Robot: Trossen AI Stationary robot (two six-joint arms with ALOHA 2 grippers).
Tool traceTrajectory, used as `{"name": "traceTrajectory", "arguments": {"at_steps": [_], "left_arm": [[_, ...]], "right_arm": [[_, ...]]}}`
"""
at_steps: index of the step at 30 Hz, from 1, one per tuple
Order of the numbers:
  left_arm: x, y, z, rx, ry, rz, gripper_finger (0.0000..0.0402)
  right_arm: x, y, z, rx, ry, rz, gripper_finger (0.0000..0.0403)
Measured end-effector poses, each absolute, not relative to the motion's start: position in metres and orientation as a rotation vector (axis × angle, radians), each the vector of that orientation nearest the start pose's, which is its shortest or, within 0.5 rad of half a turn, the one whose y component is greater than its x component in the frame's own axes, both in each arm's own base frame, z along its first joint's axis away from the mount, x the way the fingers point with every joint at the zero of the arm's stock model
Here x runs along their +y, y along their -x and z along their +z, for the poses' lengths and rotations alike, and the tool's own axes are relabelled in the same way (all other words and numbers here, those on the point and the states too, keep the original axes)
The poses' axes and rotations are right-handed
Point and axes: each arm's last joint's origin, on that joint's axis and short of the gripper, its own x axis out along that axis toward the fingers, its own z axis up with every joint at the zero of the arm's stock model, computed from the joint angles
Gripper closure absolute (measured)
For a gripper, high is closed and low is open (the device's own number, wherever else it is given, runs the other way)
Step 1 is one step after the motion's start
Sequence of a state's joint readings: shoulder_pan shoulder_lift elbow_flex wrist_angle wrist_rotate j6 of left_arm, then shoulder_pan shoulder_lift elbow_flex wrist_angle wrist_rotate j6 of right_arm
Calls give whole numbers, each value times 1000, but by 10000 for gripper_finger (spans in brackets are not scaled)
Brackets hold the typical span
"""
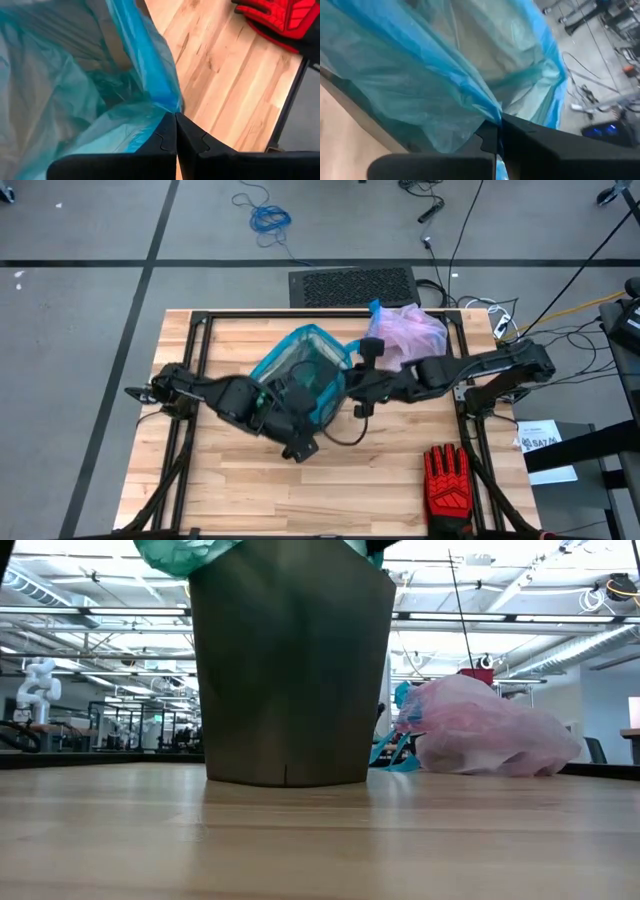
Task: Place trash/remove bag and relplace
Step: Insert a new trash bag into the bin
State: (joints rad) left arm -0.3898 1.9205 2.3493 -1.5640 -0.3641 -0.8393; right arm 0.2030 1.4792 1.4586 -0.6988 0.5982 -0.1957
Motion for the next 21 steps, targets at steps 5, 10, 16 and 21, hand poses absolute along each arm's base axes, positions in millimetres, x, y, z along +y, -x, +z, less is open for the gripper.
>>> {"name": "traceTrajectory", "arguments": {"at_steps": [5, 10, 16, 21], "left_arm": [[-143, -327, 415, 919, 388, 464, 401], [-164, -337, 404, 797, 492, 566, 402], [-189, -361, 363, 774, 530, 690, 402], [-203, -361, 346, 770, 588, 770, 402]], "right_arm": [[52, -311, 352, 729, 410, -379, 403], [53, -306, 356, 695, 342, -436, 403], [53, -304, 355, 703, 267, -448, 403], [55, -302, 355, 704, 242, -436, 403]]}}
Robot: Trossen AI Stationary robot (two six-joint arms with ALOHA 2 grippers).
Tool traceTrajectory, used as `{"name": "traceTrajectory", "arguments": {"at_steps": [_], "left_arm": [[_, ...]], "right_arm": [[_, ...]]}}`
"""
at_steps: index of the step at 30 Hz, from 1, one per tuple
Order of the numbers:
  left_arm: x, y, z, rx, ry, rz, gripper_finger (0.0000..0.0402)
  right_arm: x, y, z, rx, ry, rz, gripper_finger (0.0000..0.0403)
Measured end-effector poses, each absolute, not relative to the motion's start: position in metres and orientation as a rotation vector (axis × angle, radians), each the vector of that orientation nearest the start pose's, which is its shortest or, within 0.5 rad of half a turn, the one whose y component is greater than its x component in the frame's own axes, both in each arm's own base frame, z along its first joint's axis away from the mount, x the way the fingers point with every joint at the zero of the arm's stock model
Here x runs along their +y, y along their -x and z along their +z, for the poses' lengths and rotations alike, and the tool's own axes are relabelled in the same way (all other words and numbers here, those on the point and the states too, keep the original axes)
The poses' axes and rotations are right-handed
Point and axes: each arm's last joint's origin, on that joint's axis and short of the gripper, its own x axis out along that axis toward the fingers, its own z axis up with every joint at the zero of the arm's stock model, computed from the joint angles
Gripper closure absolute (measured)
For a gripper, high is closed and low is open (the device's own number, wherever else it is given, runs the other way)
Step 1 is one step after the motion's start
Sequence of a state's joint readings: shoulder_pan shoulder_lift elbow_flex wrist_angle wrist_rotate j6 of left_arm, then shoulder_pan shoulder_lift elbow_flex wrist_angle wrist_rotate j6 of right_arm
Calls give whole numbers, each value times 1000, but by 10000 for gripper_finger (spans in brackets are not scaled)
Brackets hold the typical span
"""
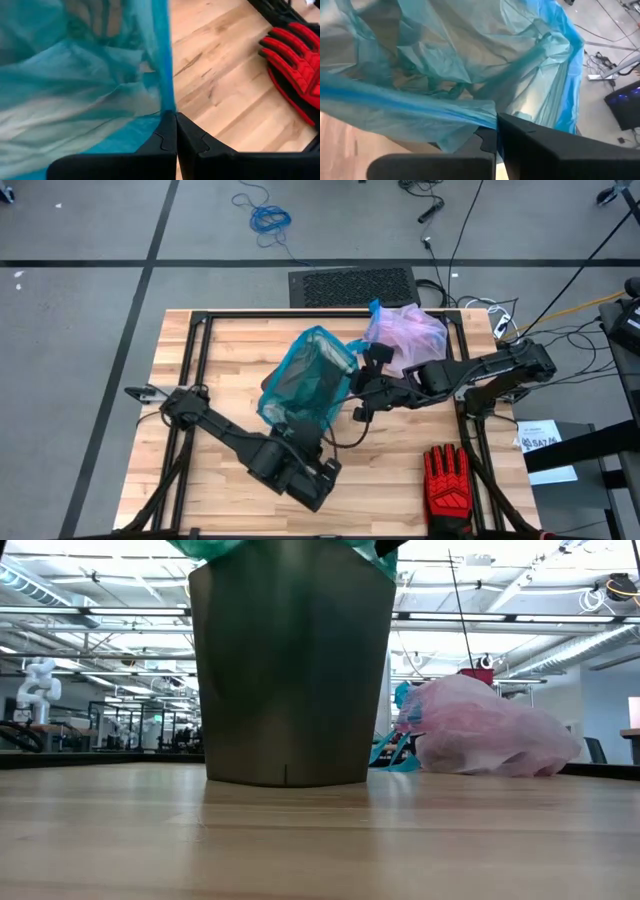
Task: Place trash/remove bag and relplace
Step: Insert a new trash bag into the bin
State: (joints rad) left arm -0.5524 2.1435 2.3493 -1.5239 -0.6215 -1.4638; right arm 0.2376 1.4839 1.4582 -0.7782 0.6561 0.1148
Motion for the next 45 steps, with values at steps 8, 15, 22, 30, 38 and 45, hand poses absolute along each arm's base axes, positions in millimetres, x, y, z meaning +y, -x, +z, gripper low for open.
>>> {"name": "traceTrajectory", "arguments": {"at_steps": [8, 15, 22, 30, 38, 45], "left_arm": [[-207, -347, 355, 680, 632, 822, 402], [-211, -354, 342, 693, 612, 843, 402], [-212, -356, 338, 706, 607, 845, 401], [-210, -357, 338, 763, 578, 819, 373], [-209, -358, 337, 822, 627, 812, 289], [-205, -351, 349, 825, 655, 787, 255]], "right_arm": [[59, -287, 362, 698, 198, -468, 403], [63, -278, 334, 734, 157, -500, 403], [62, -275, 325, 758, 99, -453, 403], [46, -280, 321, 830, -73, -366, 350], [39, -280, 320, 862, -119, -314, 240], [38, -269, 338, 836, -116, -247, 172]]}}
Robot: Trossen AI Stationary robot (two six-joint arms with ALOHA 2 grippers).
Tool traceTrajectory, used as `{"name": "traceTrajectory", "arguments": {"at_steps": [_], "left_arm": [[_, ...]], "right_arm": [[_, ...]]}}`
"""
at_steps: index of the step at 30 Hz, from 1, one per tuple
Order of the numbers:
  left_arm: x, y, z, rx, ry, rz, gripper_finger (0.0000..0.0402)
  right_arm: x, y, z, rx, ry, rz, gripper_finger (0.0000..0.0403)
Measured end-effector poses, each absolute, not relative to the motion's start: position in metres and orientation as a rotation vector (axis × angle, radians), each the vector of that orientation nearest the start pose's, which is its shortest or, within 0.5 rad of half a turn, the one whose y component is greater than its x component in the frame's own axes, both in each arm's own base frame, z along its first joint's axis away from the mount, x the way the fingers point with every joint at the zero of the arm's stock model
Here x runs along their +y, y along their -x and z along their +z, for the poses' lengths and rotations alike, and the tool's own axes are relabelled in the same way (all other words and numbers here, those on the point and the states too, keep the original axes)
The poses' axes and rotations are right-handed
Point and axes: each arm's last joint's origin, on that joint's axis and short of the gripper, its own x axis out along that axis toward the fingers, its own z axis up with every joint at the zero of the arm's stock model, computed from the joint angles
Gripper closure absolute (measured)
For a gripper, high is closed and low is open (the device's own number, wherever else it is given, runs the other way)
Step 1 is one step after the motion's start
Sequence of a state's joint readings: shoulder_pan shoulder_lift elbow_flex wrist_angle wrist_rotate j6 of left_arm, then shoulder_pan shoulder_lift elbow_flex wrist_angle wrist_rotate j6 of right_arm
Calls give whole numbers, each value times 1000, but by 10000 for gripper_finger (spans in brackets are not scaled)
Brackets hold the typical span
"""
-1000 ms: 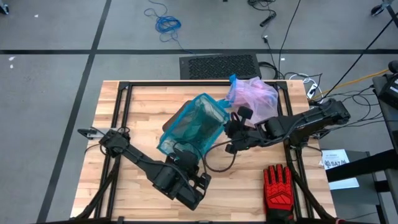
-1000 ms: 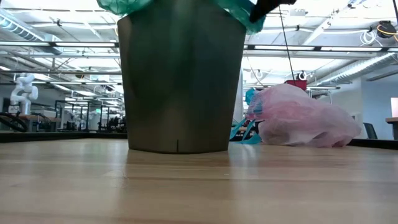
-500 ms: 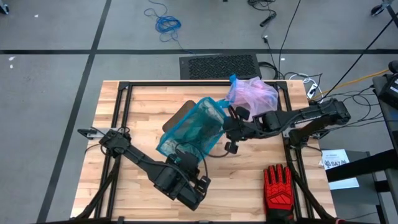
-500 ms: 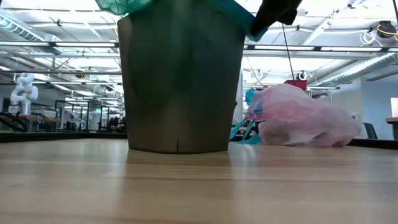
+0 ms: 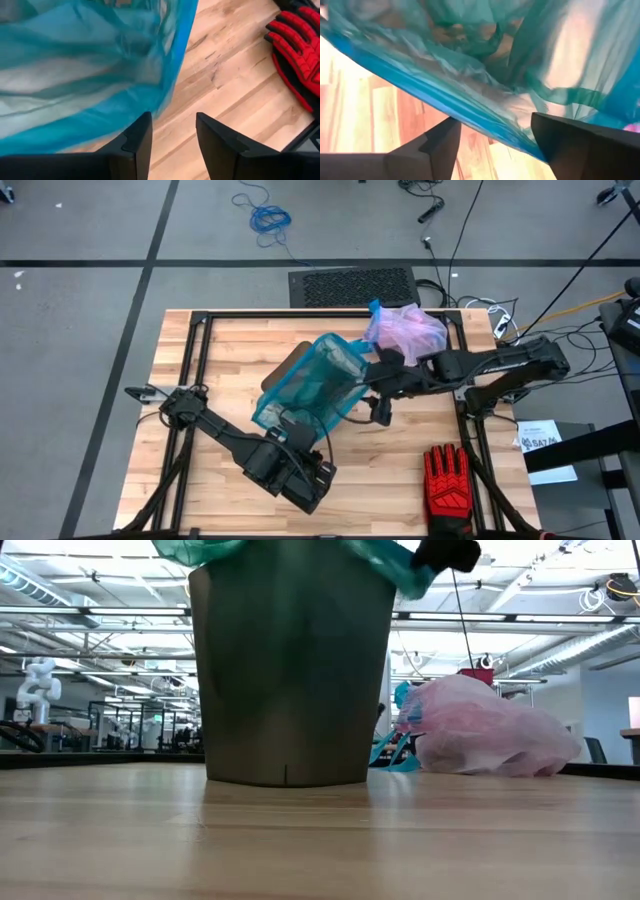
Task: Place trash/remove bag and relplace
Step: Insert a new trash bag into the bin
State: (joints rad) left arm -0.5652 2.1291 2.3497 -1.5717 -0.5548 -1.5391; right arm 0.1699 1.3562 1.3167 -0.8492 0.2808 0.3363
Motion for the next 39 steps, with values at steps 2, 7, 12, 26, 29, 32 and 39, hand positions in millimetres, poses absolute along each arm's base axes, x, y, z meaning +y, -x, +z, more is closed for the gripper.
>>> {"name": "traceTrajectory", "arguments": {"at_steps": [2, 7, 12, 26, 29, 32, 39], "left_arm": [[-205, -351, 350, 830, 659, 784, 253], [-204, -350, 353, 831, 658, 774, 253], [-204, -350, 352, 850, 646, 761, 253], [-203, -350, 352, 859, 648, 759, 253], [-203, -350, 352, 858, 648, 759, 253], [-204, -350, 352, 860, 649, 758, 253], [-204, -350, 352, 862, 650, 757, 253]], "right_arm": [[37, -264, 346, 808, -113, -236, 161], [34, -253, 360, 754, -127, -205, 146], [27, -254, 354, 785, -131, -239, 144], [23, -262, 328, 904, -217, -120, 144], [22, -258, 346, 851, -221, -110, 144], [22, -256, 363, 799, -222, -99, 144], [23, -262, 361, 814, -232, -95, 199]]}}
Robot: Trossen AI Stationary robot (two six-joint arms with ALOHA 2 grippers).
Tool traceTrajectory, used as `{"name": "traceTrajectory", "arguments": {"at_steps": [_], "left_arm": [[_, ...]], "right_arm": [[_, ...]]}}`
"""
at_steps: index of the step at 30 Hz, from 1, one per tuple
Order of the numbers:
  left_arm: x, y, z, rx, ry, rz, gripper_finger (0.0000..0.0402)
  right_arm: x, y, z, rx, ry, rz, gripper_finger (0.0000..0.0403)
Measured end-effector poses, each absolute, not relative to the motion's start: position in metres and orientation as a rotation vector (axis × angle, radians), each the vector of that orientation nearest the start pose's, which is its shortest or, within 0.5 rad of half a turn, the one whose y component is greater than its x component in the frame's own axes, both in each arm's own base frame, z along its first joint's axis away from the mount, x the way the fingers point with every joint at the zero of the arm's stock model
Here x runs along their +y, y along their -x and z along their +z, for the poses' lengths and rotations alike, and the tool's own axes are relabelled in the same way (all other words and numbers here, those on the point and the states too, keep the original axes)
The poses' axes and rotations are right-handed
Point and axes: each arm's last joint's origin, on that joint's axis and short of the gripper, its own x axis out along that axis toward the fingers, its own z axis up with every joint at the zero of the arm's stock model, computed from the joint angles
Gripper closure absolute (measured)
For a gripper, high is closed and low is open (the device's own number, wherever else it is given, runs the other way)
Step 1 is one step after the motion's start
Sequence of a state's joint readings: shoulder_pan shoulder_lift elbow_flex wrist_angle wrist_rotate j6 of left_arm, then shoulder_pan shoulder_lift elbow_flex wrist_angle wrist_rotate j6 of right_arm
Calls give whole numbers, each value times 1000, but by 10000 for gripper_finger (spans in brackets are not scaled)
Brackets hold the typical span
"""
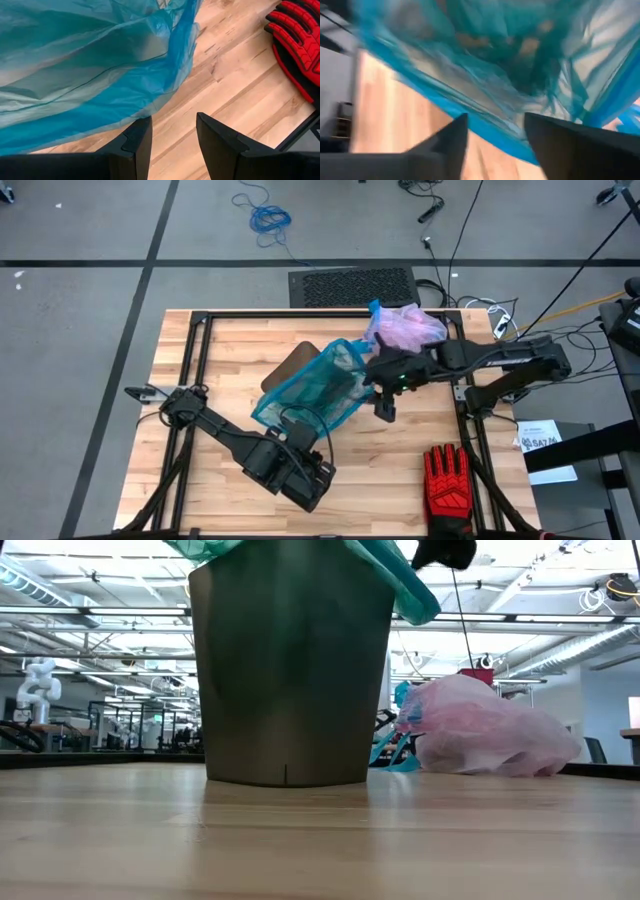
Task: Place trash/remove bag and relplace
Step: Insert a new trash bag into the bin
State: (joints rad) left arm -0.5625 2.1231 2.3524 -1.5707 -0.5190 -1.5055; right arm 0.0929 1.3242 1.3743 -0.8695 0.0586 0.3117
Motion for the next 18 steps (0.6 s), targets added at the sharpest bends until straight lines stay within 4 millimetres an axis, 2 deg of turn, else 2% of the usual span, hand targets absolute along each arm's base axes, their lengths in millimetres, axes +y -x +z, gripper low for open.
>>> {"name": "traceTrajectory", "arguments": {"at_steps": [2, 5, 7, 11, 18], "left_arm": [[-203, -349, 354, 859, 654, 754, 254], [-200, -344, 362, 838, 666, 746, 254], [-196, -339, 371, 810, 674, 741, 254], [-189, -329, 388, 773, 703, 721, 254], [-178, -313, 411, 697, 729, 704, 254]], "right_arm": [[22, -267, 349, 848, -210, -139, 252], [22, -274, 331, 874, -189, -164, 354], [22, -278, 321, 903, -174, -155, 387], [24, -277, 324, 901, -205, -104, 375], [23, -264, 357, 789, -194, -59, 336]]}}
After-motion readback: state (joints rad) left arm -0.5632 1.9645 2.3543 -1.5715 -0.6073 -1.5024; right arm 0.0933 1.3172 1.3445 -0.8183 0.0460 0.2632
